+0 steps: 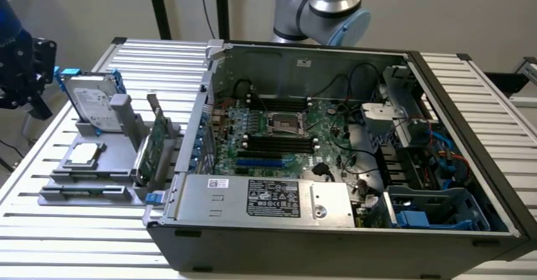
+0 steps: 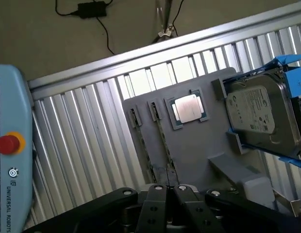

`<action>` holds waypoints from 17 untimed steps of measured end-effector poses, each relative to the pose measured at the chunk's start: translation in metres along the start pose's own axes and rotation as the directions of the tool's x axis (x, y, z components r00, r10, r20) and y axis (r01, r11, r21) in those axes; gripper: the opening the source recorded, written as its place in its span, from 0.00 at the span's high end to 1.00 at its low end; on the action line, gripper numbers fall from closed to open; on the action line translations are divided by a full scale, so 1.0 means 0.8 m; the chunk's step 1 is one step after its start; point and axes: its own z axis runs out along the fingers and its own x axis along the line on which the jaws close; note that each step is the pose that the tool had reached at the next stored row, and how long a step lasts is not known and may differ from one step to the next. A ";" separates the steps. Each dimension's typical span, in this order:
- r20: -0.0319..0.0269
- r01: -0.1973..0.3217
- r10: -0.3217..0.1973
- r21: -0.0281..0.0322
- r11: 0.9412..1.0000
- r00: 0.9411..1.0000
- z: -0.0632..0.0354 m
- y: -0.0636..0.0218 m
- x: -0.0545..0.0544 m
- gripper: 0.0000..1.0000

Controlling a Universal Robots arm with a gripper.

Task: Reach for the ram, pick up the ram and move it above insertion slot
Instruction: 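Pick up the ram and move it above insertion slot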

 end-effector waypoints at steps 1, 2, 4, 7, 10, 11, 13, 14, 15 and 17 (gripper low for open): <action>0.000 0.018 -0.018 0.001 1.000 1.000 0.000 0.000 0.000 0.89; -0.001 0.035 -0.035 0.002 0.999 0.999 0.000 0.000 0.000 0.89; -0.001 0.072 -0.072 0.003 0.997 0.997 0.001 0.000 0.000 0.89; -0.003 0.127 -0.127 0.006 0.992 0.992 0.002 0.000 0.000 0.89; -0.004 0.180 -0.180 0.008 0.984 0.984 0.002 0.000 0.000 0.89; -0.004 0.198 -0.198 0.009 0.980 0.980 0.003 0.000 0.000 0.89; -0.005 0.234 -0.234 0.011 0.972 0.972 0.003 0.000 0.000 0.89; -0.006 0.252 -0.252 0.011 0.968 0.968 0.003 0.000 0.000 0.89; -0.007 0.269 -0.269 0.012 0.963 0.963 0.004 0.000 0.000 0.89; -0.008 0.304 -0.303 0.014 0.953 0.953 0.004 0.000 0.000 0.89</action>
